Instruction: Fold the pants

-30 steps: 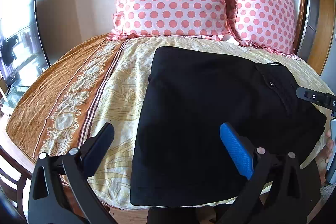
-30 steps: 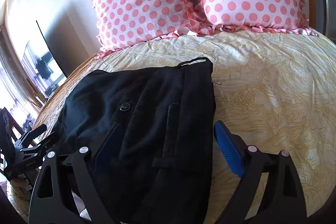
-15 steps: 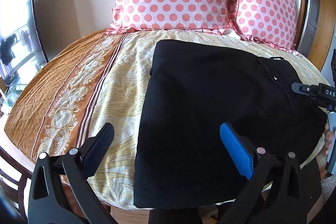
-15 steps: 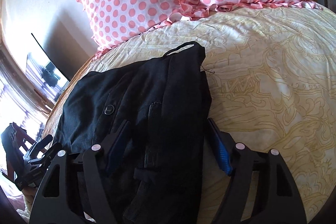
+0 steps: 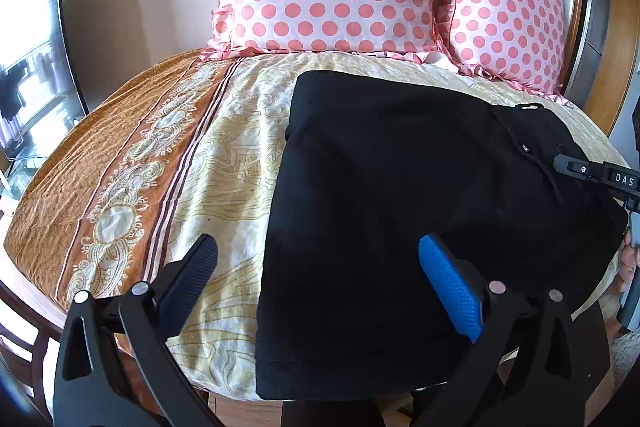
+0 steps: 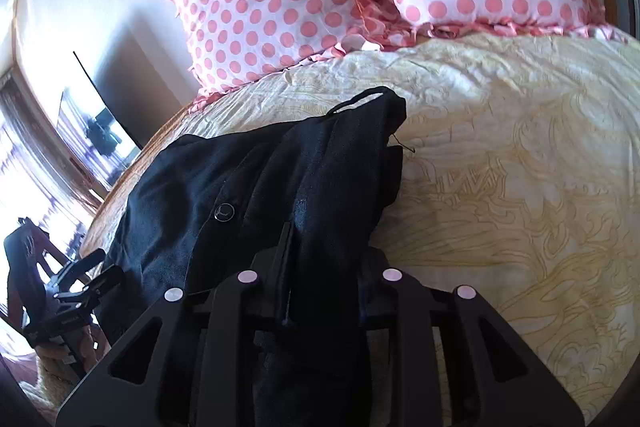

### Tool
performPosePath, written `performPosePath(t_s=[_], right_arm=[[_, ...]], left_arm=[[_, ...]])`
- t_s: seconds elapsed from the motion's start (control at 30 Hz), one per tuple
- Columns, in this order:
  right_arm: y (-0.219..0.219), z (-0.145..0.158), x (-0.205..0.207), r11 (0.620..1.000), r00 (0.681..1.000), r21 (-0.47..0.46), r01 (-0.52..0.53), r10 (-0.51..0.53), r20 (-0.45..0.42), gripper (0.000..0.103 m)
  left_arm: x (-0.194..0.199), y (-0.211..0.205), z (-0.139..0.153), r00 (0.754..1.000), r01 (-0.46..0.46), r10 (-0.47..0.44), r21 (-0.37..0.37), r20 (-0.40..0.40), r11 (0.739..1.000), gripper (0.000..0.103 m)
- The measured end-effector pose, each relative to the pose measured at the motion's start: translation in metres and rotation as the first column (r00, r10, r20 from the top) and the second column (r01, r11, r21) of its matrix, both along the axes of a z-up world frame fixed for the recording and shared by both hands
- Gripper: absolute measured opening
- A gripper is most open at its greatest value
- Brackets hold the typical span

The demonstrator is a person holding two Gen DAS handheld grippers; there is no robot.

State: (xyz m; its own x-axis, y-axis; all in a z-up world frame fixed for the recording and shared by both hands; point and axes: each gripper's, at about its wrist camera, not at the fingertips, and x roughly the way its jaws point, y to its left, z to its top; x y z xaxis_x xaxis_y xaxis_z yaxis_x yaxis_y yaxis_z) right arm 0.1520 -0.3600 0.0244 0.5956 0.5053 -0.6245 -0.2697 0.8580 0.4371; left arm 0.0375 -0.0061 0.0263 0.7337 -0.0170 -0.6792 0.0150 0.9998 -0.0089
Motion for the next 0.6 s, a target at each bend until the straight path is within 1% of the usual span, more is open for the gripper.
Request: performPosePath(t_s=[0.1, 0.2, 0.27, 0.3, 0.4, 0.43, 0.6], right_arm=[[0.017, 0.014, -0.006, 0.996, 0.998, -0.084, -0.025, 0.030, 0.058, 0.021], [0.034, 0.025, -0.014, 0.981, 0.990, -0.185, -0.054, 0.077, 0.115, 0.021], [0.044, 0.025, -0.018, 0.962, 0.987, -0.267, -0.055, 0.092, 0.131, 0.021], [0.045, 0.023, -0.017, 0.957, 0.987, -0.284, -0.050, 0.090, 0.130, 0.021], [0.038, 0.020, -0.014, 0.965, 0.992, -0.258, -0.039, 0.069, 0.107, 0.021], [0.037, 0.019, -0.013, 0.966, 0.993, -0.256, -0.037, 0.065, 0.102, 0.021], [0.037, 0.015, -0.011, 0.961, 0.994, -0.273, -0.033, 0.061, 0.095, 0.021]], left_arm=[[0.001, 0.000, 0.000, 1.000, -0.003, 0.003, -0.003, -0.003, 1.000, 0.101], [0.001, 0.000, 0.000, 1.000, -0.005, 0.005, -0.001, 0.000, 1.000, 0.101], [0.003, 0.000, 0.002, 1.000, -0.001, 0.001, 0.002, 0.004, 1.000, 0.101], [0.004, 0.001, 0.003, 1.000, 0.004, -0.004, -0.002, 0.005, 1.000, 0.101], [0.015, 0.005, 0.008, 1.000, 0.024, -0.024, -0.049, -0.012, 0.999, 0.101], [0.020, 0.007, 0.009, 1.000, 0.020, -0.021, -0.050, -0.020, 0.999, 0.101], [0.042, 0.006, 0.014, 0.999, 0.003, -0.003, 0.018, -0.037, 1.000, 0.101]])
